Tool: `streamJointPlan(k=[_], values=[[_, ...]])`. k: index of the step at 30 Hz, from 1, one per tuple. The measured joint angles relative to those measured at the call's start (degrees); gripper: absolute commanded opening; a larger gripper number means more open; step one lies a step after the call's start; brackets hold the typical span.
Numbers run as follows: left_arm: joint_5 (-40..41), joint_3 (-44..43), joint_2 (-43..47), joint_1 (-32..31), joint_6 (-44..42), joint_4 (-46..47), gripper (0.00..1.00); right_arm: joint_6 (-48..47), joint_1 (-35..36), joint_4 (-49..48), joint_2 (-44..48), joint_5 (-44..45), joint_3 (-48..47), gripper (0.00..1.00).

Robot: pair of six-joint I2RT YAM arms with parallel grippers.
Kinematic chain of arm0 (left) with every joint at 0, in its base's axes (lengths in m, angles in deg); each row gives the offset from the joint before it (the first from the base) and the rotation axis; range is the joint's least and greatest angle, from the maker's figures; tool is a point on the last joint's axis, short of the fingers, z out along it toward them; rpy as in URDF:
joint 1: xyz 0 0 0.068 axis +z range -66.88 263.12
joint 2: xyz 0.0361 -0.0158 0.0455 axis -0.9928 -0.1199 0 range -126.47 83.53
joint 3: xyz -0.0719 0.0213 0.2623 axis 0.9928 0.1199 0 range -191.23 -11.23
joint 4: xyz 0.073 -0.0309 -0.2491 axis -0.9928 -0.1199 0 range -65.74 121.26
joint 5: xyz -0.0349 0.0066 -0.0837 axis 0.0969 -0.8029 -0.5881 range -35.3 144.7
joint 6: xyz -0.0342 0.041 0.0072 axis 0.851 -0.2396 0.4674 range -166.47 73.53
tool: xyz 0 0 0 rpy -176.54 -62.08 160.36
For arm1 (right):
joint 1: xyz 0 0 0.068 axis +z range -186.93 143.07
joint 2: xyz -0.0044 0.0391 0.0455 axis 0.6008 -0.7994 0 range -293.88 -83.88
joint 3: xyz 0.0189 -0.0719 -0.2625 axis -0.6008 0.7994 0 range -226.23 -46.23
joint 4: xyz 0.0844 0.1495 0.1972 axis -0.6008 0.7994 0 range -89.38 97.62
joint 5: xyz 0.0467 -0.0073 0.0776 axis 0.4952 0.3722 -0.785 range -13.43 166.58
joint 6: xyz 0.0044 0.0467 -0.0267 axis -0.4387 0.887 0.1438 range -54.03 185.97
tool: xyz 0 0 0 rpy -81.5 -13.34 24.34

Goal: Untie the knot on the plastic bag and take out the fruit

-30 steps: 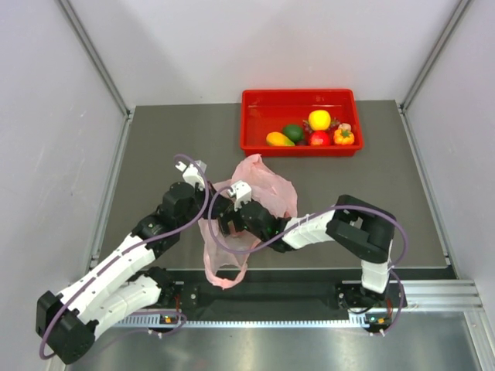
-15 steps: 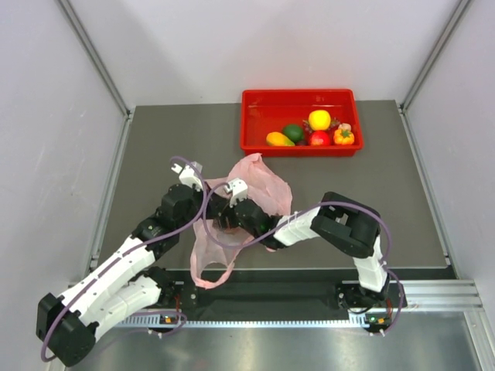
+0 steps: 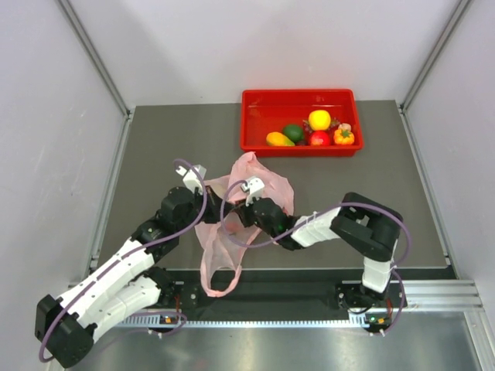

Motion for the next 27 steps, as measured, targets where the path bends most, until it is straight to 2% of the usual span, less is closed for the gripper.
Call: streamJointPlan(k=[1, 3, 4, 12, 27], values=[[-0.1, 0.0, 0.0, 0.0, 0.0, 0.0, 0.00, 0.1, 0.0, 0.0, 1.4, -0.1, 0.9, 0.60], [0.0, 0.0, 0.0, -0.1, -0.1, 0.0, 0.00, -0.7, -0.1, 0.9, 3.5, 0.4, 1.6, 0.80], [-0.1, 0.0, 0.1, -0.1, 0.1, -0.1, 0.00, -0.8, -0.4, 1.9, 4.3, 1.0, 1.7, 0.82], [-0.3, 0.0, -0.5, -0.1, 0.4, 1.4, 0.00, -0.6, -1.5, 17.0, 4.0, 10.0, -6.5, 0.81], [-1.7, -0.6, -3.3, -0.1, 1.6, 5.0, 0.00, 9.9, -4.5, 30.2, -2.6, 14.8, -16.8, 0.79]])
